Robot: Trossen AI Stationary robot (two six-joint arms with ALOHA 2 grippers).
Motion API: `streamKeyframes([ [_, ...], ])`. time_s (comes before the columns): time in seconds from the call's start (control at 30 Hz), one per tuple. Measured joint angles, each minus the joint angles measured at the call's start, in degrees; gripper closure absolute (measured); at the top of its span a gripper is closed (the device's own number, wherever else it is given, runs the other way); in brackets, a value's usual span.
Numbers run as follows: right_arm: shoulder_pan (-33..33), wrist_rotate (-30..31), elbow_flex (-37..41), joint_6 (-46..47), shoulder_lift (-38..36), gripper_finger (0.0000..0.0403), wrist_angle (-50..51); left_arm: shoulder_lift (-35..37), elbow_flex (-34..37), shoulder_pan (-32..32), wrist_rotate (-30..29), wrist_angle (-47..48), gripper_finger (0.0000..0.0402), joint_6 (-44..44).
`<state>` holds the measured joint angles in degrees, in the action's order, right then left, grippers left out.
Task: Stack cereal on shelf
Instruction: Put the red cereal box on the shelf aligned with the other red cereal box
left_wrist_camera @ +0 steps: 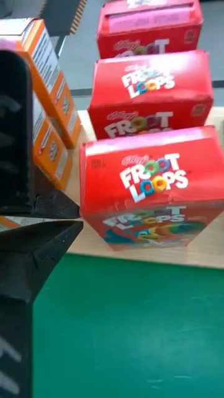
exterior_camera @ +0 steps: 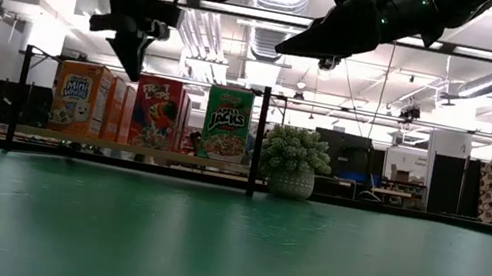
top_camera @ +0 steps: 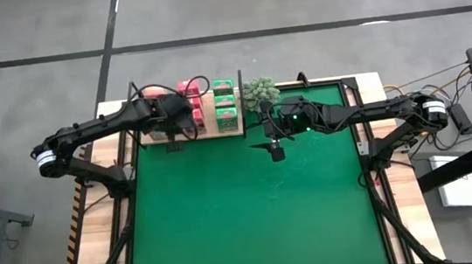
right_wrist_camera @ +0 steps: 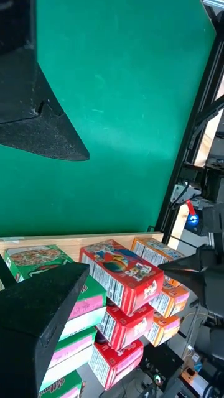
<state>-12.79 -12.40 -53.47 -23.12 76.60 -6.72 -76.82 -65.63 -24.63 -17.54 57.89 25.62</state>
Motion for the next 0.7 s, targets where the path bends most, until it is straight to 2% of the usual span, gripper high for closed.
streamKeyframes([
  [0.2, 0.02, -0.01, 0.0, -0.02, 0.0, 0.0131, -0.02, 0.0, -0.08, -0.43, -0.02, -1.72, 0.0401, 0.84],
  [0.4, -0.01, 0.0, 0.0, -0.02, 0.0, 0.0131, 0.0, 0.04, -0.75, -0.38, 0.18, 0.68, 0.0401, -0.76],
  [0.6, 0.01, 0.01, 0.0, -0.32, 0.0, 0.0131, 0.0, 0.14, -2.21, 0.82, 10.86, 0.09, 0.0402, -1.82],
  [0.7, 0.02, 0.02, 0.0, -0.43, 0.0, 0.0131, 0.0, 0.15, -2.6, 0.97, 11.43, -4.65, 0.0402, -1.19],
])
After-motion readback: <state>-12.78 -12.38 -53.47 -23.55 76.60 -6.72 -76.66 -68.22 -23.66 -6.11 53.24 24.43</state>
